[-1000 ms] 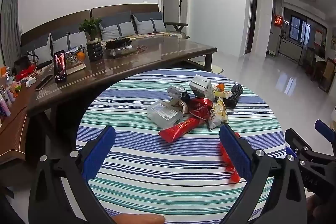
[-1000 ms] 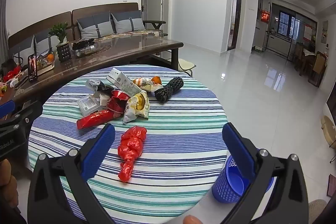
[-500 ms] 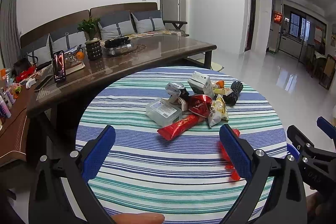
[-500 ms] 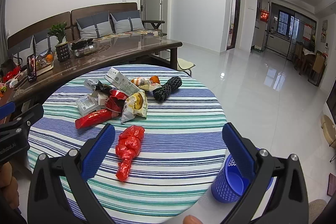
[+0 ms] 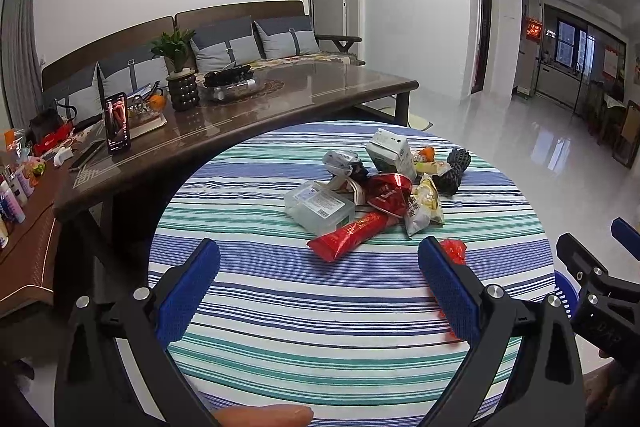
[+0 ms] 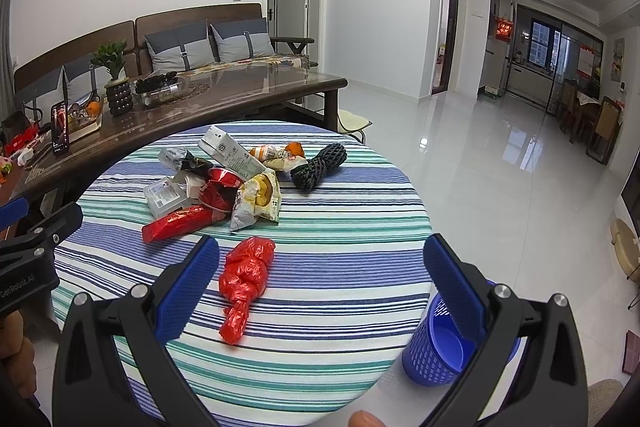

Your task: Collect trash

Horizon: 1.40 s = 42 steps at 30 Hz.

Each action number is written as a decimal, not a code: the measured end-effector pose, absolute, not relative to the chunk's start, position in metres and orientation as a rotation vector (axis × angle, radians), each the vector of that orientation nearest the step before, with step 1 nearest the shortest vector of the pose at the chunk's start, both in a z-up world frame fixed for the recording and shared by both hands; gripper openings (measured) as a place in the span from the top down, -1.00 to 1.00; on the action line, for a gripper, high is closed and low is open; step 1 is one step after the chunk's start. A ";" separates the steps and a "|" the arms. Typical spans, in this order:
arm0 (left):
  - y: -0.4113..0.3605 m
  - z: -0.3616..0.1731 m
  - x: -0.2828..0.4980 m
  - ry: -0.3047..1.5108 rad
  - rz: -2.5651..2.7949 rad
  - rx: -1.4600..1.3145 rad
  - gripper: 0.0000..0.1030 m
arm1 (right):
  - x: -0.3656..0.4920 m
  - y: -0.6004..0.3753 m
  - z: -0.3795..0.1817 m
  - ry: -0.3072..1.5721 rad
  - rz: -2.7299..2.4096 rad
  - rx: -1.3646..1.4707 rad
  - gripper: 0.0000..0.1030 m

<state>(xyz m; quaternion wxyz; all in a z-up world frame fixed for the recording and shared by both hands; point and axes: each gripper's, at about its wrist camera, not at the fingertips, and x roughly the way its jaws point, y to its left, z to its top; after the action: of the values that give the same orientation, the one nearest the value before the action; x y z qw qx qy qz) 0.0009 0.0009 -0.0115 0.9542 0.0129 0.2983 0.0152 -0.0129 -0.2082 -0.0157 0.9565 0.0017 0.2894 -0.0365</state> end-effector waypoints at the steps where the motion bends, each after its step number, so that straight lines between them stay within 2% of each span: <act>1: 0.000 -0.012 0.000 0.604 0.031 0.027 -0.90 | -0.013 -0.208 -0.015 0.588 -0.074 0.002 -0.91; 42: -0.004 -0.024 0.002 0.636 0.027 0.058 -0.90 | -0.015 -0.207 -0.025 0.608 -0.085 -0.019 -0.91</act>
<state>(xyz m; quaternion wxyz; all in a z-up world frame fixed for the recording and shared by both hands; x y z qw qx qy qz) 0.0016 -0.0040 -0.0236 0.9493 0.0286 0.3127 0.0132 -0.0145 -0.2067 -0.0246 0.9532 -0.0091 0.2993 -0.0416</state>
